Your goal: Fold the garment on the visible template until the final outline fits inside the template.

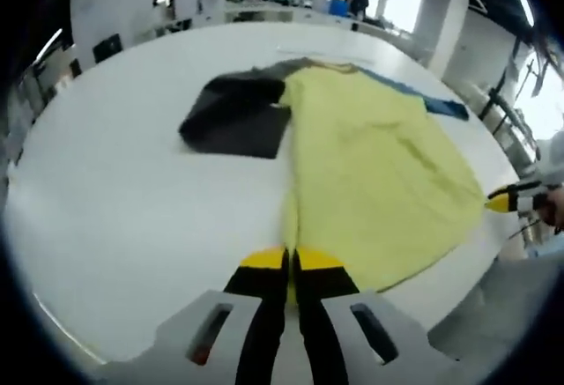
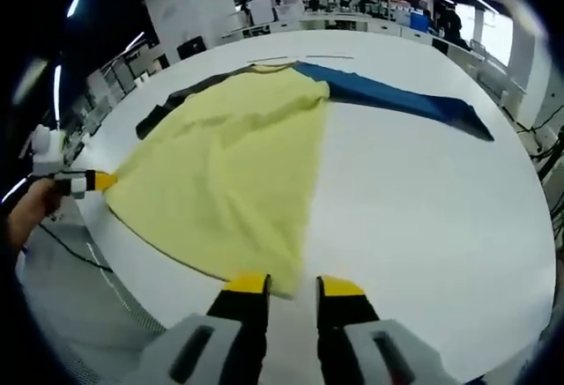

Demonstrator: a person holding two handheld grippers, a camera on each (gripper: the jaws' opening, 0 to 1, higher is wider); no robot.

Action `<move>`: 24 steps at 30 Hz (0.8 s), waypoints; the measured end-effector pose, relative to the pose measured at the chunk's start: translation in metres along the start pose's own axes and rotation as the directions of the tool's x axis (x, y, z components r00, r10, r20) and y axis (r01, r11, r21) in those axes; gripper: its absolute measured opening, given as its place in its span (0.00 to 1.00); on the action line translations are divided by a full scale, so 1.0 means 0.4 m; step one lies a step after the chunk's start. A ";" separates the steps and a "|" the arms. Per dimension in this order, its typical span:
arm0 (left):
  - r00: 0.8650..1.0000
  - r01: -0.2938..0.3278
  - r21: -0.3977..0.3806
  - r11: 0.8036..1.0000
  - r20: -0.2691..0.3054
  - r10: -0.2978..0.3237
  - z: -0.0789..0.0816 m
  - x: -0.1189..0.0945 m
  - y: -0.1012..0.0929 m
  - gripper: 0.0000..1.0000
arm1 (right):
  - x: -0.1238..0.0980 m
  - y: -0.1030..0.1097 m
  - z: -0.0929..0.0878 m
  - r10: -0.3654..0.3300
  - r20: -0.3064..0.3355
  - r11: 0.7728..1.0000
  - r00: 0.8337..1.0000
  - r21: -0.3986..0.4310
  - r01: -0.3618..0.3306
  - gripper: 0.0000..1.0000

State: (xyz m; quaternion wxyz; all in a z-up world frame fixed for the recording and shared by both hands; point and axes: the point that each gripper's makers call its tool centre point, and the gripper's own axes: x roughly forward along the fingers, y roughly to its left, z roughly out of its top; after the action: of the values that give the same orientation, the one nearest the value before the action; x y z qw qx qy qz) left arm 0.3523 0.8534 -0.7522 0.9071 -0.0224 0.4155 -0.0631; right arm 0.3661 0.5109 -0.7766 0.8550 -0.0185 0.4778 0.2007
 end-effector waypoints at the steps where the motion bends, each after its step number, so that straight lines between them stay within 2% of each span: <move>1: 1.000 -0.007 0.000 1.000 0.010 0.007 0.002 -0.002 0.000 0.00 | 0.000 0.002 0.001 0.001 0.000 1.000 1.000 0.002 -0.001 0.16; 6: 0.999 -0.035 -0.036 0.999 0.018 0.035 -0.007 -0.011 0.002 0.00 | 0.017 0.010 0.010 -0.010 -0.010 0.999 1.000 -0.032 0.010 0.12; 9: 0.999 -0.040 -0.038 0.998 0.017 0.040 -0.008 -0.004 0.001 0.00 | 0.020 0.012 0.004 -0.025 -0.035 0.998 0.999 -0.058 0.023 0.00; 13: 0.999 -0.048 -0.037 0.998 -0.004 0.047 -0.022 -0.001 0.009 0.00 | 0.010 0.004 0.002 -0.032 -0.041 0.998 0.999 -0.059 0.029 0.00; 15: 0.999 -0.052 -0.035 0.998 -0.013 0.052 -0.030 0.005 0.017 0.00 | -0.007 0.009 0.000 -0.026 -0.027 0.999 0.999 -0.032 0.025 0.00; 18: 0.998 -0.059 -0.023 0.998 -0.039 0.058 -0.045 0.011 0.019 0.00 | -0.005 0.000 -0.015 -0.019 -0.046 1.000 0.999 -0.021 0.018 0.00; 24: 0.997 -0.056 0.012 0.998 -0.043 0.056 -0.053 0.012 0.022 0.00 | -0.015 0.007 -0.028 -0.008 -0.061 1.000 0.998 -0.004 0.008 0.00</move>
State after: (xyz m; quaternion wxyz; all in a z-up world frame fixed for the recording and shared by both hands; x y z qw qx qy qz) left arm 0.3400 0.8617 -0.7705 0.8994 -0.0045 0.4351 -0.0403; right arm 0.3531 0.5090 -0.7771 0.8408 -0.0281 0.5032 0.1974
